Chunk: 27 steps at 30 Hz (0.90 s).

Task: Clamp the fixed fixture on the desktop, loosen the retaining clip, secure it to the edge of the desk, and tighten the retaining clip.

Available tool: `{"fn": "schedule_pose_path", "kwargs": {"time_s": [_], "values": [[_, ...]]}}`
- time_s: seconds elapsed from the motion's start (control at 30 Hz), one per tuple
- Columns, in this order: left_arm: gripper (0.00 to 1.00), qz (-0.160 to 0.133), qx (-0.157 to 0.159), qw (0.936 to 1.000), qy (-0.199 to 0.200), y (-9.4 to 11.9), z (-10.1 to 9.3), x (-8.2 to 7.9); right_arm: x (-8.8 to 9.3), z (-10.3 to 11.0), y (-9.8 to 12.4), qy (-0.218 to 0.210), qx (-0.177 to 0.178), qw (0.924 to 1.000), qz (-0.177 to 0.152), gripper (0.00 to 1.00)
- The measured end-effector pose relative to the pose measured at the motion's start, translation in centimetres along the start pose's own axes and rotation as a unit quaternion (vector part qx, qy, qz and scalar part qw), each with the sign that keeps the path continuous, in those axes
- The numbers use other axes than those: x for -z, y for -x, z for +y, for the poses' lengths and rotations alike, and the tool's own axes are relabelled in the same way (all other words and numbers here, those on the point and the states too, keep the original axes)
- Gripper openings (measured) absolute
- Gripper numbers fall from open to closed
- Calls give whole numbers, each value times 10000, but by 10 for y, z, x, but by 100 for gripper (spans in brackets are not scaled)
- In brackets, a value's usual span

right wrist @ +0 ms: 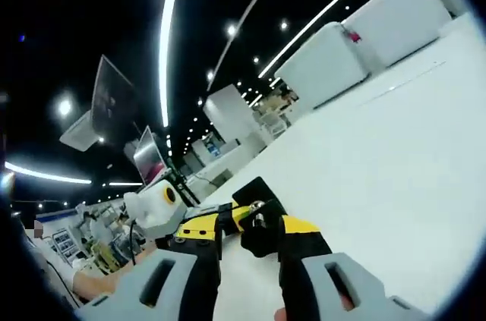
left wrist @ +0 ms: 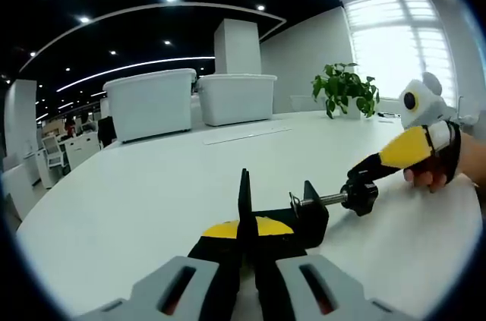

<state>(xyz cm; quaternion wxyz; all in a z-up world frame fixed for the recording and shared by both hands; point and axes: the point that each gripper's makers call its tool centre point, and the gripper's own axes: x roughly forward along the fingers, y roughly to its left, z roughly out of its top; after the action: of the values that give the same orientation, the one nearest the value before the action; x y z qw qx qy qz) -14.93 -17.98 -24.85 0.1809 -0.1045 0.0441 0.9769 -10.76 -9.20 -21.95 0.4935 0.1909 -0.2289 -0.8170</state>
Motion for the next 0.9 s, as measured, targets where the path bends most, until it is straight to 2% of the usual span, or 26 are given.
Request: {"fn": "schedule_pose_path", "kwargs": {"time_s": [0.1, 0.13, 0.27, 0.37, 0.4, 0.5, 0.53, 0.57, 0.63, 0.67, 0.7, 0.73, 0.77, 0.83, 0.9], "values": [[6, 0, 6, 10000, 0, -1, 1, 0, 6, -8, 1, 21, 269, 9996, 65, 16], [6, 1, 10, 10000, 2, -1, 1, 1, 8, -5, -1, -34, 208, 9997, 110, 16], [6, -2, 18, 10000, -3, -2, 1, 1, 16, 4, -2, 374, 223, 9989, 195, 18], [6, -2, 19, 10000, 3, -3, 2, 1, 18, 7, -1, 453, 249, 9985, 174, 18], [6, -1, 17, 10000, 4, -4, 2, 1, 12, -1, -3, 592, 268, 9978, 153, 18], [6, -1, 7, 10000, 9, -3, 2, 0, 10, 1, -3, 1333, 308, 9906, 58, 18], [6, 0, 8, 10000, 12, -2, 1, 1, 9, 4, -3, 1793, 283, 9834, 17, 18], [6, 1, 16, 10000, 19, -2, 1, 1, 9, 8, -3, 2314, 282, 9724, -27, 18], [6, 5, 28, 10000, 27, -2, 0, 1, 9, 16, -2, 3506, 301, 9360, -101, 17], [6, 6, 28, 10000, 30, -2, 0, 1, 10, 20, -2, 4044, 324, 9139, -140, 17], [6, 9, 32, 10000, 37, -2, 1, 1, 12, 22, -2, 4373, 405, 8983, -160, 17], [6, 11, 34, 10000, 45, -3, 1, 1, 2, 9, -7, 4695, 475, 8815, -164, 17], [6, 13, 35, 10000, 46, -3, 1, 1, 2, 9, -9, 5014, 538, 8634, -168, 17], [6, 15, 32, 10000, 53, -3, 1, 1, 4, 12, -9, 5219, 589, 8508, -162, 17], [6, 15, 32, 10000, 55, -4, 2, 2, -3, 0, -12, 5073, 573, 8597, -161, 17]]}}
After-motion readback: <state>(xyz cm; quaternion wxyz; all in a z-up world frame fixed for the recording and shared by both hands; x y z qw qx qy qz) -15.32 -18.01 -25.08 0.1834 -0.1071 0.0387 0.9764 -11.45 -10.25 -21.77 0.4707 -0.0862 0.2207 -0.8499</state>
